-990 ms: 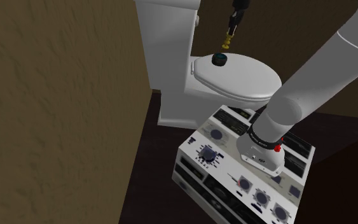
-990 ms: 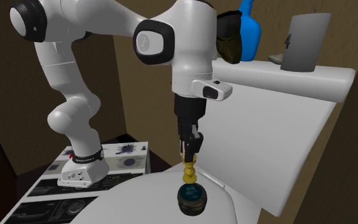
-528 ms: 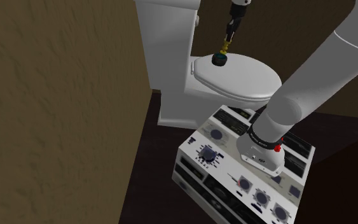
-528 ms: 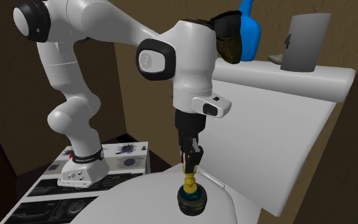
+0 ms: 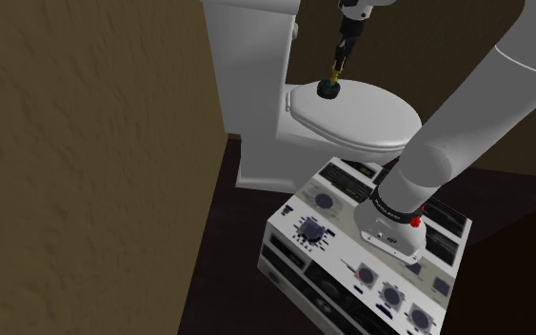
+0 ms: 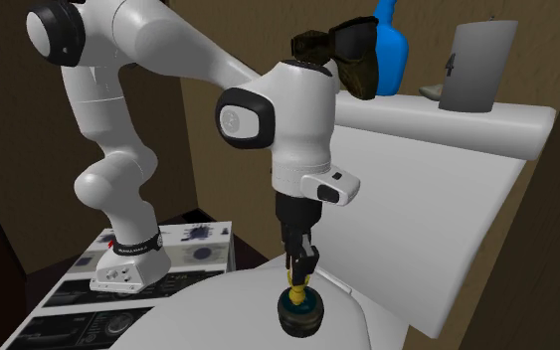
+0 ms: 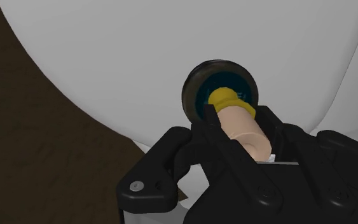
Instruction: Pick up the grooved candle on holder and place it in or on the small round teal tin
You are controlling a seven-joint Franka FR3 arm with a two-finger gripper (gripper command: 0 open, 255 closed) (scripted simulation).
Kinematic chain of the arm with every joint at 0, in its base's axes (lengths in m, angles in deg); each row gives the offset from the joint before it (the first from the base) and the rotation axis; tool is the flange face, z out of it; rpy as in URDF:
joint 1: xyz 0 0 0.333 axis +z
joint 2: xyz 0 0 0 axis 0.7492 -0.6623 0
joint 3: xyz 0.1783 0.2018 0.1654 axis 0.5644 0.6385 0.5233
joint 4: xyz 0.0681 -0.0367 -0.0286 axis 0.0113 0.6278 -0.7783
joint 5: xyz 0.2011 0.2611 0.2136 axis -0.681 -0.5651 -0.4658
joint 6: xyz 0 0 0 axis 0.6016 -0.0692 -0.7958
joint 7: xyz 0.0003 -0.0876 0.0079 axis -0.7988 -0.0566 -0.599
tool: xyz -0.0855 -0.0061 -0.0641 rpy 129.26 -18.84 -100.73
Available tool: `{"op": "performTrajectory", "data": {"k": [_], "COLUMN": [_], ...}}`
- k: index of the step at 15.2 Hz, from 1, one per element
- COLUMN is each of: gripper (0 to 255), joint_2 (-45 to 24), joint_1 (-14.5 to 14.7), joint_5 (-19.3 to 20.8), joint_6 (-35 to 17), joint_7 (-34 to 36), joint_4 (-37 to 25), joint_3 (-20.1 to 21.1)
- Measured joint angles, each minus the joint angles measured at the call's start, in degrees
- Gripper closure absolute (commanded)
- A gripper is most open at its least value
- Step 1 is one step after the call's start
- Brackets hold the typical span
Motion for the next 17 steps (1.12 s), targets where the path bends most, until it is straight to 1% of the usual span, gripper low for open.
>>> {"op": "performTrajectory", "data": {"k": [2,7,8,14,15,17], "gripper": [255,255,0,0,0,0], "joint_2": [0.01,-0.28,-0.18,-0.79,-0.51,0.98], "joint_1": [-0.05,-0.13,-0.16,-0.24,-0.17,0.03], "joint_5": [-0.04,-0.08,-0.15,-0.03,0.11,0.75], "joint_6": [-0.90,-1.31,-1.14,-1.04,-0.28,2.97], "joint_7": [-0.04,-0.08,-0.22,-0.21,-0.04,0.63], "joint_4": [0.68,0.83,0.53,1.16,0.70,-1.22], "joint_3": [-0.03,-0.07,-0.10,-0.21,-0.11,0.22]}}
